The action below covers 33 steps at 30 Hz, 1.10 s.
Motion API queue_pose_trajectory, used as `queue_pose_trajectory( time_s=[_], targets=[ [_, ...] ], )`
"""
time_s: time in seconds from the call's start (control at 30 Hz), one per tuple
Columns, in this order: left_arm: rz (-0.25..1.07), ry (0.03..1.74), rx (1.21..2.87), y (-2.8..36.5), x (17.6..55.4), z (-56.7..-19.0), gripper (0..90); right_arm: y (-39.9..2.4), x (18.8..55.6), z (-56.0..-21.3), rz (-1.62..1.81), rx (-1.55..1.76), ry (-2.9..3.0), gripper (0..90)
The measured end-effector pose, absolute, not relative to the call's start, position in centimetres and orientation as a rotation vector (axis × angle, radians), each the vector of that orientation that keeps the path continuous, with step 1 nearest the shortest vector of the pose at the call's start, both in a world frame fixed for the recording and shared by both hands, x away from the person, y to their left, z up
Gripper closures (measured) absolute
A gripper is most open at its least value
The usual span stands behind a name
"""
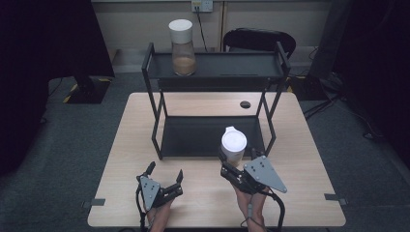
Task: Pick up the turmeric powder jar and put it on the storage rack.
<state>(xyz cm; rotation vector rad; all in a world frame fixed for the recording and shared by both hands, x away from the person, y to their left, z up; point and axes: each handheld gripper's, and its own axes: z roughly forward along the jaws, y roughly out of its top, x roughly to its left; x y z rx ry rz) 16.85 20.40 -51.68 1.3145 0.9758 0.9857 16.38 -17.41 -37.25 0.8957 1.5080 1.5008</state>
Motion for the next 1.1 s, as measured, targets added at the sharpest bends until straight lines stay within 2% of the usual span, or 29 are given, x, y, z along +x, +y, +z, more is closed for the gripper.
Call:
queue_pose_trajectory(
  time_s=[1.1],
  targets=[
    [0.986,0.975,1.315,20.4,16.9,-51.7,1.2,-18.5,19.7,-32.9,1.511,0.890,1.438,30.1]
  ],
)
